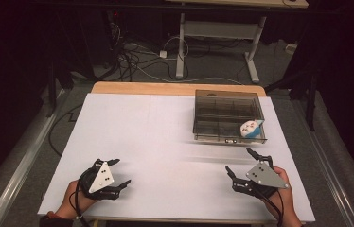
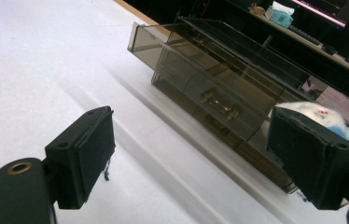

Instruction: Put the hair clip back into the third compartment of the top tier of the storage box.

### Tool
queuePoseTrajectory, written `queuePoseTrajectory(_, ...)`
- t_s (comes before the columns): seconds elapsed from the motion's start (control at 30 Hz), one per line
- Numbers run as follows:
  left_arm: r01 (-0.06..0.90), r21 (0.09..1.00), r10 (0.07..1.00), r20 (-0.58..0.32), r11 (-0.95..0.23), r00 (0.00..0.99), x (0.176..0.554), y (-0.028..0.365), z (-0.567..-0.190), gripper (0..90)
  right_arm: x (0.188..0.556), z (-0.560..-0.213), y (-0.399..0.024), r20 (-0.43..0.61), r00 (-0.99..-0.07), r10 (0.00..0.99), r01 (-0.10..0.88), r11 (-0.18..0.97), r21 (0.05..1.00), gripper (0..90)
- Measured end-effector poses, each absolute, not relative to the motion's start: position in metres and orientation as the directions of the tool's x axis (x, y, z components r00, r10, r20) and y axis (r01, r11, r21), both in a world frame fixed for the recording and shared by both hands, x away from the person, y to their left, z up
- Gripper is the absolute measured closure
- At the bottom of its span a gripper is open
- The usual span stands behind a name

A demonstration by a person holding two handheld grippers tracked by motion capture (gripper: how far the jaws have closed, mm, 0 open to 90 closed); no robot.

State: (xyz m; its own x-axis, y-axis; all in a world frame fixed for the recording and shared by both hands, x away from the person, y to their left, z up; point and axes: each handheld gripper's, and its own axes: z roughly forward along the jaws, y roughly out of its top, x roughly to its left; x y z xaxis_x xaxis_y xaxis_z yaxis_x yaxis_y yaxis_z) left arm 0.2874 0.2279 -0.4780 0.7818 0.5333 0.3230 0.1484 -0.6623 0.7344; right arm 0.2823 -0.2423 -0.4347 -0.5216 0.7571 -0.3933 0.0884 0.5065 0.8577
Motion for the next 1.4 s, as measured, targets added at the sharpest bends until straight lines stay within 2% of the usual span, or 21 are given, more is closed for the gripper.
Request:
queuePoseTrajectory(0.43, 0.134, 0.740, 0.519, 0.320, -0.659, 0.793, 0.288, 0.226, -0.478, 21.2, 0.279, -0.453, -0.251, -0.384, -0.548, 0.743, 0.113, 0.521, 0.846, 15.3)
queuePoseTrajectory(0.93, 0.137, 0.745, 0.517, 0.306, -0.653, 0.800, 0.289, 0.225, -0.477, 20.8, 0.275, -0.477, -0.271, -0.368, -0.527, 0.766, 0.152, 0.510, 0.846, 15.2)
queuePoseTrajectory(1.4, 0.136, 0.742, 0.512, 0.306, -0.657, 0.803, 0.288, 0.223, -0.477, 20.8, 0.272, -0.469, -0.277, -0.324, -0.508, 0.798, 0.136, 0.445, 0.885, 15.2)
